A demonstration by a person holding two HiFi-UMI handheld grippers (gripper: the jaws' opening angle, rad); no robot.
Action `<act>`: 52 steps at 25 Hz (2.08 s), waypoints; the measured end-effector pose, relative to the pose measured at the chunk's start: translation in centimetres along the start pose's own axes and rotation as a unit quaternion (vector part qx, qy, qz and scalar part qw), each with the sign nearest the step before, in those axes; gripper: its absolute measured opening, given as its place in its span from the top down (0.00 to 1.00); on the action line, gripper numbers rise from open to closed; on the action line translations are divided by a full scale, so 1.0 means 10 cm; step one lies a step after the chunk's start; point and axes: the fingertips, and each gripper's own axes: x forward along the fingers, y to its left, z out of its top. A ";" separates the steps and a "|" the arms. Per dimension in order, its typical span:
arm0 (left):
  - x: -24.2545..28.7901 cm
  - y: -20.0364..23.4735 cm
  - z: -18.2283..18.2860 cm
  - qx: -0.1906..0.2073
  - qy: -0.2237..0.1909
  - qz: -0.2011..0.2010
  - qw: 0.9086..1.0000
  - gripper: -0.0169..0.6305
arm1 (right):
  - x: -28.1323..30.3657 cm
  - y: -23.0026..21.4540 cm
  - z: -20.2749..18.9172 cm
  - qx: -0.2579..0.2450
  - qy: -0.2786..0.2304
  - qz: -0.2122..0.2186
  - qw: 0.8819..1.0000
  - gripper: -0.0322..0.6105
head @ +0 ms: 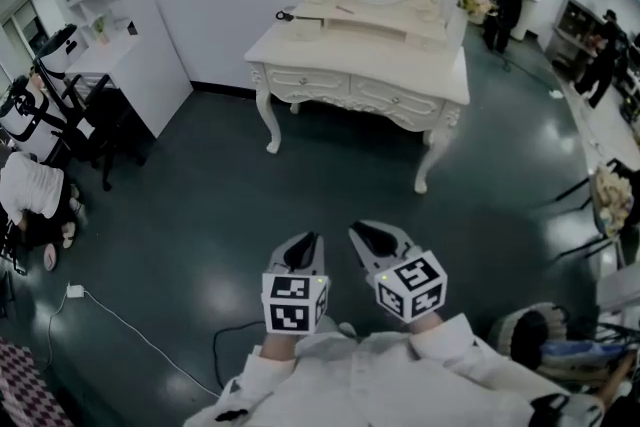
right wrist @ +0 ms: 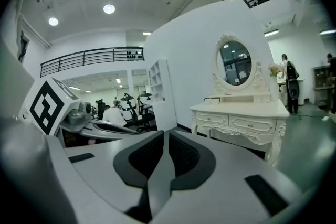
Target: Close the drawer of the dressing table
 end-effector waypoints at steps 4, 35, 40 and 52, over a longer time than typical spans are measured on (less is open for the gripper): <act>0.02 0.02 -0.02 -0.006 0.000 0.008 1.000 0.92 | 0.02 -0.05 -0.04 0.001 0.000 -0.005 1.000 0.93; 1.63 1.93 1.24 0.033 -0.018 -0.020 0.999 0.77 | 2.40 -0.81 0.89 0.010 -0.023 -0.019 1.000 0.76; 1.91 2.27 1.42 0.041 -0.017 -0.029 0.999 0.77 | 2.78 -0.97 1.02 0.015 -0.025 -0.036 0.999 0.76; 2.24 2.49 1.43 0.025 0.000 -0.072 0.997 0.77 | 3.12 -1.12 1.15 0.031 -0.035 -0.049 0.998 0.76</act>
